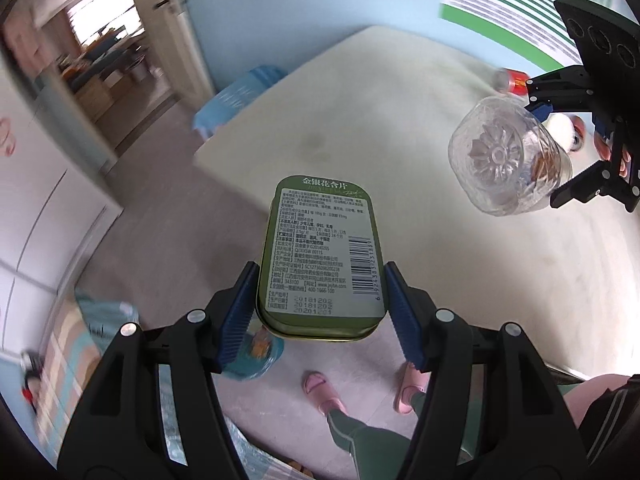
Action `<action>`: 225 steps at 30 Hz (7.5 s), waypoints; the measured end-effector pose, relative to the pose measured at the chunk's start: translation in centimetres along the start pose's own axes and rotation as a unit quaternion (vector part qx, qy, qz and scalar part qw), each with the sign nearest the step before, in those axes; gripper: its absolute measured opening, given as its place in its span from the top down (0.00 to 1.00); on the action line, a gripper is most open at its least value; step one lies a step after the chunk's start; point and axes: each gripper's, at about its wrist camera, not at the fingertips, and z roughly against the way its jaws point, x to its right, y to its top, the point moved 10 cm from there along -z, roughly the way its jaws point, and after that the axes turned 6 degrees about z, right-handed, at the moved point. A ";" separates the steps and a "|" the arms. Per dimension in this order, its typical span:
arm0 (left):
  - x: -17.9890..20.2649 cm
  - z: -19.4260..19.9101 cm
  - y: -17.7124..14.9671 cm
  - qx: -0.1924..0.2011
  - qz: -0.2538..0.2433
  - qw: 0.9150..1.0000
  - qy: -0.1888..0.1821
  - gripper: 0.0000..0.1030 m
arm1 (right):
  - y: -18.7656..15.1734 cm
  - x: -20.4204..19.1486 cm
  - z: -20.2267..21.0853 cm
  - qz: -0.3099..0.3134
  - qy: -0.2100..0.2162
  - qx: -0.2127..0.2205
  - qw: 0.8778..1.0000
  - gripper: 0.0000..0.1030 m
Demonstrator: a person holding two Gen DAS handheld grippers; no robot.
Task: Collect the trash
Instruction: 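Carry the tin and water bottle over the teal bin and open both tools, then bring both open tools back over the table, then grasp the blue gum box with the left tool while the right tool grasps a white marker, then lift the gum box and marker and carry them toward the teal bin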
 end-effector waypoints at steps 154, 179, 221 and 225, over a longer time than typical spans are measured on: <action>37.5 -14.8 1.3 -0.088 -0.509 0.822 -0.239 0.24 | -34.6 6.1 8.9 -0.281 -0.174 -0.012 0.944 0.85; 32.0 -8.4 4.1 -0.042 -0.407 0.889 -0.206 0.49 | -27.8 3.6 11.0 -0.287 -0.149 0.043 0.945 0.87; -27.8 -17.6 -16.3 -0.138 0.074 0.986 -0.058 0.49 | 14.7 -3.8 -39.2 -0.071 0.114 -0.137 0.981 0.87; -30.9 -24.0 -18.7 -0.158 0.106 0.980 -0.063 0.49 | 12.3 -2.0 -46.7 -0.116 0.118 -0.164 0.972 0.87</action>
